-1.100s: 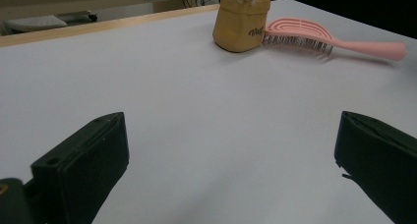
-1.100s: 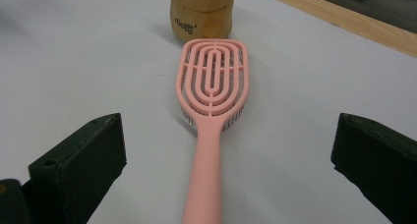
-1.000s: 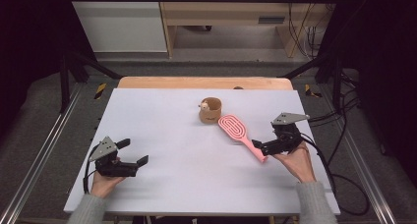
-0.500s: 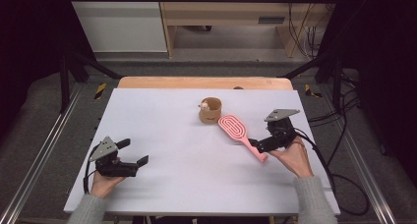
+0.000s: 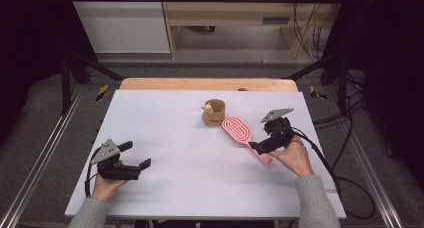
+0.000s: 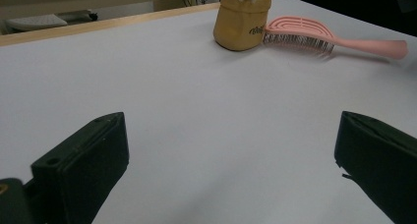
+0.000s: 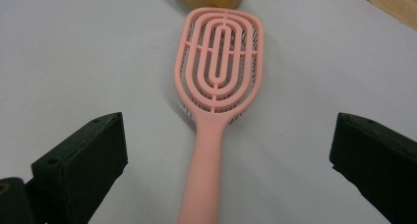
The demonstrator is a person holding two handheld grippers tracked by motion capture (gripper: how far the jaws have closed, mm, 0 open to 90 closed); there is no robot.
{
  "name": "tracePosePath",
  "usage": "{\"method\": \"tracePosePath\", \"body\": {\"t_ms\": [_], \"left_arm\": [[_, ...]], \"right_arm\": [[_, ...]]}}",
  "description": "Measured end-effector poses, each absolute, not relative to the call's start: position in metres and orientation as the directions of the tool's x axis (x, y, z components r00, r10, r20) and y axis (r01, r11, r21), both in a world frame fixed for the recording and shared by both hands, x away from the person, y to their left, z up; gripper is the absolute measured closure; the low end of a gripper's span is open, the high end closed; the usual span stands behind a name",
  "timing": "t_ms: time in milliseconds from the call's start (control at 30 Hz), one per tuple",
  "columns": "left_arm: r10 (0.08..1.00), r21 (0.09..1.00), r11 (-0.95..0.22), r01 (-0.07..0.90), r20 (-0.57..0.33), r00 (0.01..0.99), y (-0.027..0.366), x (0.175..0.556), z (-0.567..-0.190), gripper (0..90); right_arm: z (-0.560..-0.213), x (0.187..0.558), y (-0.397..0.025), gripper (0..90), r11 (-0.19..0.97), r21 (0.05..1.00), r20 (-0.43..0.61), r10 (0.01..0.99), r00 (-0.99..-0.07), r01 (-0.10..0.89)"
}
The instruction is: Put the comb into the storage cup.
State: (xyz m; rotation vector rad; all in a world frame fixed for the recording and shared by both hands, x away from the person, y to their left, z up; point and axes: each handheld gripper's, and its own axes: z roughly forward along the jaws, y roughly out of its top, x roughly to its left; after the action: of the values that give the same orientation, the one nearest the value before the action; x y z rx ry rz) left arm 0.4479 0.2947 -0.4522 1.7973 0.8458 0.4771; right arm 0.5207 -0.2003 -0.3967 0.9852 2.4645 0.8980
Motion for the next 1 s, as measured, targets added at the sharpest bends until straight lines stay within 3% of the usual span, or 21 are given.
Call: {"method": "tracePosePath", "body": {"t_ms": [1000], "left_arm": [[0.737,0.923,-0.208,0.324,-0.069,0.672,0.294,0.448,-0.453,0.0]], "right_arm": [[-0.419,0.541,-0.178,5.4,0.614,0.526,-0.059,0.717,-0.695,0.589]]}}
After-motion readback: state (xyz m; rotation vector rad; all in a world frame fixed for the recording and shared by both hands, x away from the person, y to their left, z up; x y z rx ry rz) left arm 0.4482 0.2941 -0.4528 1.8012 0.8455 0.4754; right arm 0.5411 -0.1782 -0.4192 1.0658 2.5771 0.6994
